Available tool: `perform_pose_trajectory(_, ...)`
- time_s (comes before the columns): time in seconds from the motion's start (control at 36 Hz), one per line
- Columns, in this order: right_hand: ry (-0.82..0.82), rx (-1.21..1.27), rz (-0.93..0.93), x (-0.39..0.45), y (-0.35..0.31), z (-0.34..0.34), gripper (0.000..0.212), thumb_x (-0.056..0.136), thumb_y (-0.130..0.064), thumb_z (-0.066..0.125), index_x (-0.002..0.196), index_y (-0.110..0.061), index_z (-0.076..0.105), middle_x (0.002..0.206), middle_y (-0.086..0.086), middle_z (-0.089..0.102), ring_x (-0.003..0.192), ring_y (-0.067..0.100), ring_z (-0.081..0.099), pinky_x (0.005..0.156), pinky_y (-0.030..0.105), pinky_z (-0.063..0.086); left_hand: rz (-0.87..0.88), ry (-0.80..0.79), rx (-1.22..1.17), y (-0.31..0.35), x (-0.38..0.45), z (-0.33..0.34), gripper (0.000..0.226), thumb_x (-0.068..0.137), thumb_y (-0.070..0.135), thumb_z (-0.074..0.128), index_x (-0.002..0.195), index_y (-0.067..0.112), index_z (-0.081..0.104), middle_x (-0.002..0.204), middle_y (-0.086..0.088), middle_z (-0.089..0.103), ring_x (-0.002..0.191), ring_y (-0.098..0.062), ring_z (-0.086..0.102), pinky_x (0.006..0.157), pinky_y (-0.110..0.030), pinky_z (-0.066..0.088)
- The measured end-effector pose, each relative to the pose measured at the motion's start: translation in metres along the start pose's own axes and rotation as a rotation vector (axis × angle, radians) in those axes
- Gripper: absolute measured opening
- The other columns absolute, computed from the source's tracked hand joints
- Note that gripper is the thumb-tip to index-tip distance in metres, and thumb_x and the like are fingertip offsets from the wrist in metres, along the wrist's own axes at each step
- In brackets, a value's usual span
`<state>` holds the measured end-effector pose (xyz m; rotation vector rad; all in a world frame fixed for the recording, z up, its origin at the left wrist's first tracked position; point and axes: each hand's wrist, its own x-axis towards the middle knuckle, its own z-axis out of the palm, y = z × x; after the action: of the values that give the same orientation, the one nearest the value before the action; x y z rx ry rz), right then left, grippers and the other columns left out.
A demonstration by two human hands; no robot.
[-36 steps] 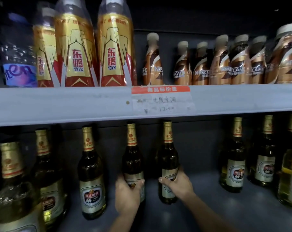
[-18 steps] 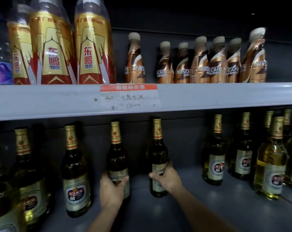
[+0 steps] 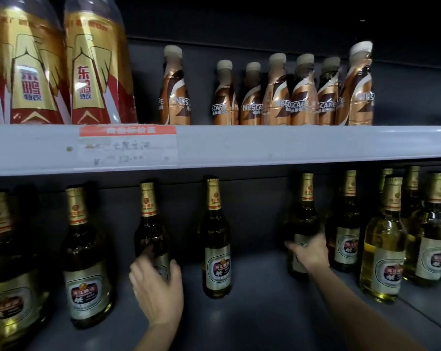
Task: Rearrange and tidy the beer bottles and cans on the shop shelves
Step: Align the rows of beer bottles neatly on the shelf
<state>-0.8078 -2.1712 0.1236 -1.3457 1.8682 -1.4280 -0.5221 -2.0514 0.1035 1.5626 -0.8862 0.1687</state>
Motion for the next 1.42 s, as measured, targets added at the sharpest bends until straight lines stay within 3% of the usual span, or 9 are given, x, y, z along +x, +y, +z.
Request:
perform_pose_trajectory(0.19,-0.050,0.082,0.100,0.025,0.012,-0.001,0.099,0.069,-0.017,0.085,0.148,-0.012,0.024,0.132,0.020,0.052,0.124,0.039,0.047,0.104,0.049,0.041,0.035,-0.004,-0.046,0.001,-0.029,-0.016,0.057,0.078,0.003,0.071,0.130,0.007,0.048,0.119,-0.012,0.049,0.113,-0.030,0.041,0.096,-0.050,0.037)
perform_pose_trajectory(0.33,-0.076,0.065,0.111,0.025,0.013,-0.007,0.051,0.062,-0.028,0.089,0.097,-0.008,0.058,0.076,0.008,0.062,0.076,0.033,0.066,0.072,0.053,0.057,0.017,-0.031,-0.019,-0.004,-0.042,-0.037,0.054,0.077,0.000,0.070,0.126,0.011,0.050,0.121,-0.007,0.048,0.115,-0.026,0.041,0.096,-0.048,0.038)
perform_pose_trajectory(0.39,-0.038,0.018,0.090,0.017,0.020,-0.008,0.078,0.048,-0.049,0.088,0.107,-0.011,0.053,0.095,0.009,0.065,0.080,0.032,0.068,0.073,0.049,0.058,0.040,-0.042,-0.030,-0.005,-0.043,-0.045,0.052,0.077,-0.002,0.069,0.124,0.013,0.052,0.119,-0.006,0.049,0.115,-0.025,0.042,0.094,-0.041,0.038)
perform_pose_trajectory(0.5,0.023,0.007,0.009,-0.039,0.006,-0.021,0.082,0.059,-0.036,0.089,0.122,-0.011,0.043,0.121,0.013,0.054,0.104,0.038,0.059,0.086,0.046,0.051,0.065,-0.096,-0.058,-0.006,-0.041,-0.055,0.047,0.077,-0.003,0.068,0.119,0.012,0.055,0.117,-0.005,0.050,0.110,-0.026,0.050,0.084,-0.031,0.037)
perform_pose_trajectory(0.75,-0.098,0.059,-0.082,-0.161,-0.021,-0.006,0.079,0.048,-0.047,0.087,0.111,-0.028,0.043,0.113,0.001,0.058,0.100,0.026,0.061,0.086,0.047,0.052,0.109,-0.467,-0.175,0.003,-0.063,-0.091,0.036,0.081,0.007,0.068,0.109,0.025,0.055,0.102,0.009,0.050,0.090,-0.008,0.053,0.081,-0.026,0.046)
perform_pose_trajectory(0.94,-0.257,0.072,-0.149,-0.256,-0.070,0.051,0.073,0.048,-0.045,0.087,0.105,-0.033,0.044,0.107,-0.005,0.061,0.098,0.020,0.062,0.084,0.044,0.053,0.078,-0.683,-0.125,-0.032,-0.050,-0.131,0.079,0.078,0.036,0.076,0.144,0.026,0.034,0.140,0.009,0.041,0.129,-0.009,0.043,0.103,-0.028,0.039)
perform_pose_trajectory(1.14,-0.368,0.058,-0.199,-0.330,-0.125,0.117,0.076,0.051,-0.047,0.087,0.110,-0.032,0.043,0.111,-0.007,0.060,0.103,0.018,0.062,0.086,0.041,0.052,-0.014,-0.588,-0.068,-0.066,-0.016,-0.166,0.096,0.072,0.031,0.078,0.150,0.022,0.023,0.147,0.002,0.038,0.133,-0.016,0.039,0.103,-0.029,0.038)
perform_pose_trajectory(1.31,-0.380,-0.048,-0.244,-0.367,-0.155,0.151,0.071,0.059,-0.048,0.085,0.112,-0.028,0.042,0.112,-0.007,0.057,0.105,0.018,0.060,0.085,0.037,0.052,-0.055,-0.458,-0.036,-0.095,0.014,-0.190,0.063,0.077,0.020,0.073,0.133,0.022,0.044,0.124,-0.001,0.056,0.111,-0.022,0.056,0.085,-0.035,0.048)
perform_pose_trajectory(1.42,-0.386,-0.073,-0.243,-0.375,-0.164,0.163,0.068,0.062,-0.050,0.083,0.110,-0.026,0.041,0.111,-0.005,0.055,0.104,0.019,0.059,0.082,0.035,0.050,-0.045,-0.461,-0.025,-0.109,0.027,-0.194,0.064,0.073,0.018,0.075,0.131,0.022,0.046,0.123,-0.001,0.057,0.108,-0.021,0.057,0.084,-0.034,0.049)
